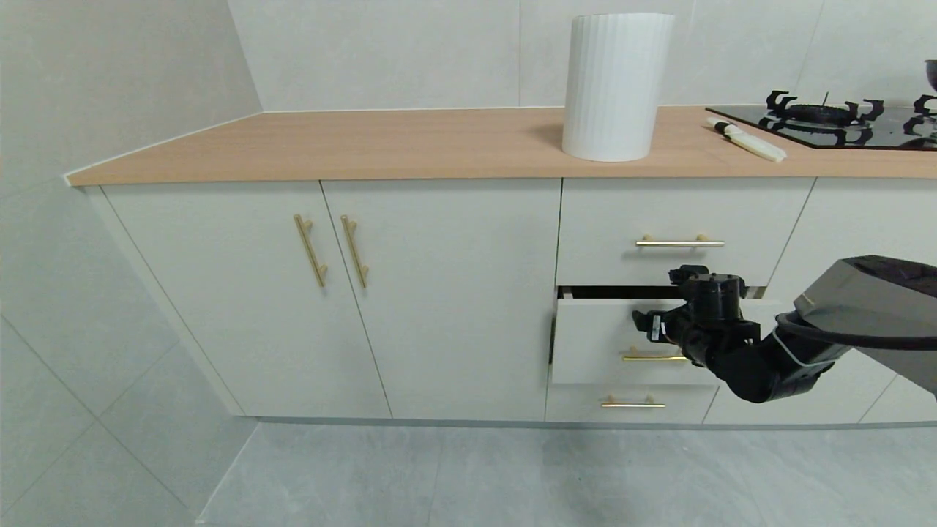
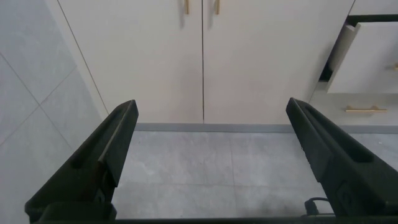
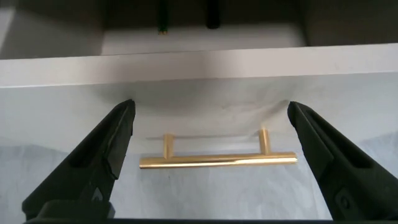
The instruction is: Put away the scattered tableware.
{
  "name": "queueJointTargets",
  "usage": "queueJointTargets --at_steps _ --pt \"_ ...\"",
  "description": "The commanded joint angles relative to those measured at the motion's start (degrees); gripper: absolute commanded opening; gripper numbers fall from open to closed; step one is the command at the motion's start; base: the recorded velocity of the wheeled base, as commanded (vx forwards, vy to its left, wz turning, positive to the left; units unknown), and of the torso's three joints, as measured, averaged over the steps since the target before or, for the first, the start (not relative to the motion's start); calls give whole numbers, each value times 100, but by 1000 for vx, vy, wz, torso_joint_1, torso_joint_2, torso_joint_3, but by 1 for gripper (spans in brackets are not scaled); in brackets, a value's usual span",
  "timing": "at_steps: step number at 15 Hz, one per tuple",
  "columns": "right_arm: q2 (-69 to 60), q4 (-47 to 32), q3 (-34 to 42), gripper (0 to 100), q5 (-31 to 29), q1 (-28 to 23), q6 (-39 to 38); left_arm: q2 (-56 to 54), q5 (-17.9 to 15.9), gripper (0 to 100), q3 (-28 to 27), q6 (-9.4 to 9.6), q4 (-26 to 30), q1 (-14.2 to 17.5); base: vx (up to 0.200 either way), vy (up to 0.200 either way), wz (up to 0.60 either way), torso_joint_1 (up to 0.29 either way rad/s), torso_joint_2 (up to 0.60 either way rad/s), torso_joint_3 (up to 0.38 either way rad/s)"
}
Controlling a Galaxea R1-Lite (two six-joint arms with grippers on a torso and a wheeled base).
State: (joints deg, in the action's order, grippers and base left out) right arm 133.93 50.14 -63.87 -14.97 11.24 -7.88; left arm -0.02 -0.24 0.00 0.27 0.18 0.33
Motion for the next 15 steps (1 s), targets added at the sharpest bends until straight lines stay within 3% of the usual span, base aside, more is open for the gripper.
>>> queueJointTargets --at_steps 1,15 --pt "371 128 -170 100 -32 -87 -4 2 -2 100 0 0 -1 2 0 0 0 0 0 0" --pt "890 382 -1102 100 -322 -271 -232 2 -2 100 0 0 -1 2 0 0 0 0 0 0"
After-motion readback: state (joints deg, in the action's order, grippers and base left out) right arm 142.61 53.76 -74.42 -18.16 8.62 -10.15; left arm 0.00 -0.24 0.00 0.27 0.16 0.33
